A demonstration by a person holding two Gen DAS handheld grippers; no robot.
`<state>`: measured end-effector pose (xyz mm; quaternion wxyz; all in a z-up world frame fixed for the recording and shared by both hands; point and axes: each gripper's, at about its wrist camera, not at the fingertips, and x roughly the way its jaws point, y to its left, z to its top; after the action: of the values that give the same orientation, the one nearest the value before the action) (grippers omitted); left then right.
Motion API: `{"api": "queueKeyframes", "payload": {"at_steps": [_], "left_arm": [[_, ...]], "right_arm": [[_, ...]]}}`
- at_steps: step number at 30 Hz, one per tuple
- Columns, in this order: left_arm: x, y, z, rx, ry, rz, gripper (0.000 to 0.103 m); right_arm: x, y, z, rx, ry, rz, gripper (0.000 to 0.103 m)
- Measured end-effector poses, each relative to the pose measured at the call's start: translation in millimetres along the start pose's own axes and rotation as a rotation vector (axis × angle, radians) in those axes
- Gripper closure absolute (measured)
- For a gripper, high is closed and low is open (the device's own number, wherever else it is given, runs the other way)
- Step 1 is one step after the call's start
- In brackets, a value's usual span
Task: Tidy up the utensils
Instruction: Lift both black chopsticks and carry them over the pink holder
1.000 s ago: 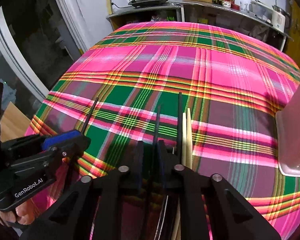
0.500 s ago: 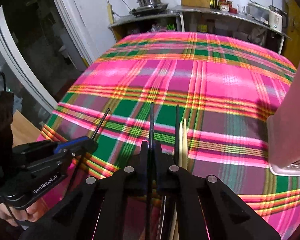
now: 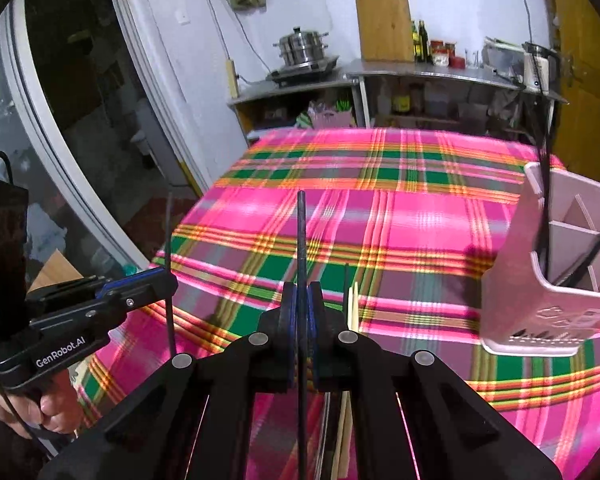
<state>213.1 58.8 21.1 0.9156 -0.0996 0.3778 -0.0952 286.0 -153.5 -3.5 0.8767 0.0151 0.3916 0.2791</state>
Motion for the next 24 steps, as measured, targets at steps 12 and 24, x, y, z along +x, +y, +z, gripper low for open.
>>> {"api": "queueKeyframes", "payload": {"at_steps": [12, 24], "left_arm": [[-35.6, -31.3, 13.2, 0.040, -0.058, -0.061, 0.098], [-41.8, -70.8, 35.1, 0.105, -0.076, -0.124, 0.098]], "right_arm": [[-57.0, -0.7, 1.4, 0.005, -0.092, -0.016, 0.098], [-105.7, -21.4, 0.8, 0.033, -0.171, -0.051, 0.098]]}}
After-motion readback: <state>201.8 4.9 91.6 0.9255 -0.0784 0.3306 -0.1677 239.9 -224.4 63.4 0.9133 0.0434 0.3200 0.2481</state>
